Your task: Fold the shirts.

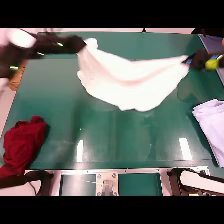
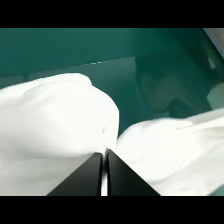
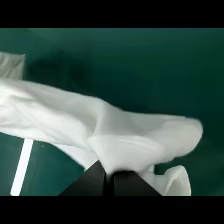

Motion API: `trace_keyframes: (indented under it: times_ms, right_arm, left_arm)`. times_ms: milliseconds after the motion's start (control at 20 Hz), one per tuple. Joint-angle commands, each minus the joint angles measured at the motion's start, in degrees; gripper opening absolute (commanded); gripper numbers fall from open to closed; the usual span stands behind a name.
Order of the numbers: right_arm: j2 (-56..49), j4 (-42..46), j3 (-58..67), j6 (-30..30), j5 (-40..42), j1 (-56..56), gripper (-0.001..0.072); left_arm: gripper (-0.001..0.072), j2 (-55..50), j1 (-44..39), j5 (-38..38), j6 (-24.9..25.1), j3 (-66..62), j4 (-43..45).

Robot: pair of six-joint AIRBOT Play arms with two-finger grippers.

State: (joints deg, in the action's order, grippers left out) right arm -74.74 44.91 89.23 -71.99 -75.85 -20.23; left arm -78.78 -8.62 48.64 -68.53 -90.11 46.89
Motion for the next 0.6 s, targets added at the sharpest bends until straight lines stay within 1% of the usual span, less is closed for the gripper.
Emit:
trace_keyframes:
  times_ms: [0,100,200,300,450,550]
  right_arm:
    - [9.0,-2.5,9.6,-1.3,-1.8,-0.5,0.0018]
    - [15.0,-2.4,11.3,-1.3,-1.4,-1.3,0.0018]
    - [20.6,-2.3,11.6,-1.3,0.5,-2.4,0.0017]
    - [24.7,-2.3,11.6,-1.3,3.2,-3.4,0.0018]
    - [26.6,-1.9,11.6,-1.3,5.3,-3.5,0.0018]
    - [26.3,-1.9,10.9,-1.3,5.1,-3.5,0.0018]
  left_arm:
    - [0.0022,14.6,4.3,13.1,-5.0,0.0,12.4]
    - [0.0022,21.8,5.3,16.1,-5.1,0.0,15.1]
    - [0.0022,28.7,5.8,16.1,-6.8,0.0,17.7]
    - [0.0022,33.1,5.8,15.8,-8.1,-0.5,21.3]
    - [0.0022,34.0,5.8,15.6,-10.2,-2.1,26.6]
    - [0.0022,32.6,5.8,14.3,-10.7,-2.1,27.1]
